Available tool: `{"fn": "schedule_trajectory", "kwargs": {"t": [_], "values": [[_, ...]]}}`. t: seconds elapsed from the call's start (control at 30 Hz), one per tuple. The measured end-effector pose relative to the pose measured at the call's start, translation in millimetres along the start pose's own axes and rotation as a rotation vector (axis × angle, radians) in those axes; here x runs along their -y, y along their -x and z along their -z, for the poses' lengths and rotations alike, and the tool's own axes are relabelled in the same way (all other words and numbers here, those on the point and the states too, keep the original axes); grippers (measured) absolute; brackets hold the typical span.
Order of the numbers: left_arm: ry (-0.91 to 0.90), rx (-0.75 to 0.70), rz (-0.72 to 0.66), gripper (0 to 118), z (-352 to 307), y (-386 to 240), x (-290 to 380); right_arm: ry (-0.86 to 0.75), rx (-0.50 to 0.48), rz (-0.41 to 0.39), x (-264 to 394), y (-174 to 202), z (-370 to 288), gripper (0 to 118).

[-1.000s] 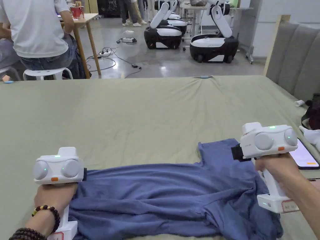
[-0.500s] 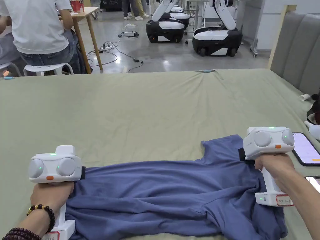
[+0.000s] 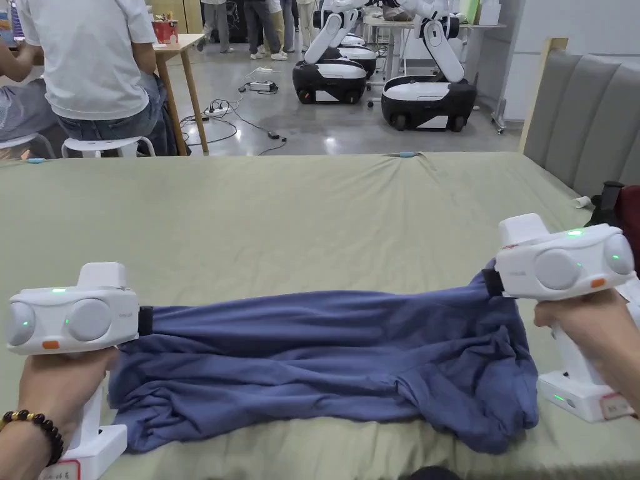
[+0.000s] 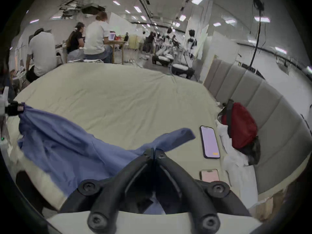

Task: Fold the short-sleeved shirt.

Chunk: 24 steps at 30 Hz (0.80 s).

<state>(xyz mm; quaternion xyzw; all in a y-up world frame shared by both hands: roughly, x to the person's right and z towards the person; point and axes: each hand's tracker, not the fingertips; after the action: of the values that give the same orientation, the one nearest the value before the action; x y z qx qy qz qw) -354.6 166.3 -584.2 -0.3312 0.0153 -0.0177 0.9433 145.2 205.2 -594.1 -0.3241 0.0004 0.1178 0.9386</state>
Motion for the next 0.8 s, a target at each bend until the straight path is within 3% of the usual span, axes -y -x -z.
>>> {"fn": "schedule_trajectory", "kwargs": {"t": [0.13, 0.3, 0.53, 0.7, 0.77, 0.8], "values": [[0.003, -0.004, 0.035, 2, -32, 6, 48, 0.023, -0.009, -0.036, 57, 1, -34, 0], [0.117, 0.017, 0.062, 2, -27, -3, 106, 0.208, -0.010, -0.107, 120, 14, -15, 0], [0.116, -0.067, 0.132, 2, -4, -28, 116, 0.273, 0.102, -0.207, 151, 42, 25, 0], [0.105, -0.073, 0.146, 3, -19, -31, 116, 0.267, 0.097, -0.174, 147, 38, 15, 1], [0.093, -0.077, 0.144, 16, -36, -31, 111, 0.233, 0.092, -0.091, 140, 32, -6, 17], [0.085, -0.081, 0.145, 34, -43, -31, 109, 0.213, 0.100, -0.070, 136, 31, -17, 36]]}}
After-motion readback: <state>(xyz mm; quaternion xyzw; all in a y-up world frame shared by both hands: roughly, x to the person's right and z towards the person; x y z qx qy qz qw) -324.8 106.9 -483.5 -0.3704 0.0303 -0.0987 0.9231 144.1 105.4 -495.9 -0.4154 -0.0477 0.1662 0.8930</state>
